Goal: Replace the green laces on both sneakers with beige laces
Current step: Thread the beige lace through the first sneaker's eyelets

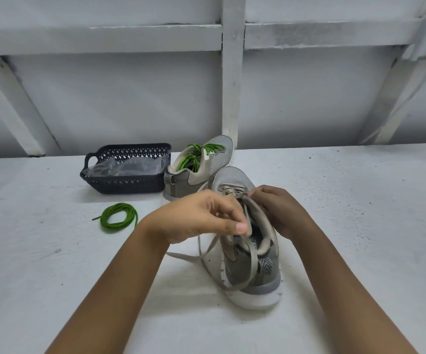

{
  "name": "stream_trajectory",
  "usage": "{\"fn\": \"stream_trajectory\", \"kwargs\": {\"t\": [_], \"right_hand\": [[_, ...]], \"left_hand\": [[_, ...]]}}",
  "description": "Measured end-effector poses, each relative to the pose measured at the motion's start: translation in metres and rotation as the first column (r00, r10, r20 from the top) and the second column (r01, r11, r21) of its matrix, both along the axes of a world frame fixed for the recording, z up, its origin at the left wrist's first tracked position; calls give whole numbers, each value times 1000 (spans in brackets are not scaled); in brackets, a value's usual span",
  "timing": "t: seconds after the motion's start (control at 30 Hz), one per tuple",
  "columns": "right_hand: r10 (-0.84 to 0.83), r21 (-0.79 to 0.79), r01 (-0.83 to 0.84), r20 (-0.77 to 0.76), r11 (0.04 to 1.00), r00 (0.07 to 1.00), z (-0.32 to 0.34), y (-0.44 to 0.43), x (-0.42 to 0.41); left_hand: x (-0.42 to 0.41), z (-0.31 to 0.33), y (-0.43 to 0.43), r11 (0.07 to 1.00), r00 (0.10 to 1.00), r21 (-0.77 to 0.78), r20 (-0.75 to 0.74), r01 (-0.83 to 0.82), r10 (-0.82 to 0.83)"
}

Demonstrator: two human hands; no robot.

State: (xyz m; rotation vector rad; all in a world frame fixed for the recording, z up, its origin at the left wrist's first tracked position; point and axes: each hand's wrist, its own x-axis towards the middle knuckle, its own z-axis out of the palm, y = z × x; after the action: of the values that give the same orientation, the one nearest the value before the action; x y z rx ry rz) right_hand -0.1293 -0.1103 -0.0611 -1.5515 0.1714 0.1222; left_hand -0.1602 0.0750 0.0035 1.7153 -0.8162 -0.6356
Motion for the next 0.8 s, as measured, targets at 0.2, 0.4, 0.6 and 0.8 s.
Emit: {"fn": "stream_trajectory", "kwargs": {"t": [0.2,0.4,0.6,0.8], "right_hand": [[-31,50,32,-12,998,999,1,0,0],[-54,99,58,-40,993,998,1,2,1],[-60,113,63,-34,992,998,1,3,0],[-59,158,63,-36,985,998,4,3,-2]], "left_hand": [[-2,-2,3,994,994,-10,-26,109,-109],[2,3,9,992,999,127,46,15,-21],[0,3,-5,778,947,613,312,-136,-80],[5,2,1,797,933,587,349,-142,-91]]}}
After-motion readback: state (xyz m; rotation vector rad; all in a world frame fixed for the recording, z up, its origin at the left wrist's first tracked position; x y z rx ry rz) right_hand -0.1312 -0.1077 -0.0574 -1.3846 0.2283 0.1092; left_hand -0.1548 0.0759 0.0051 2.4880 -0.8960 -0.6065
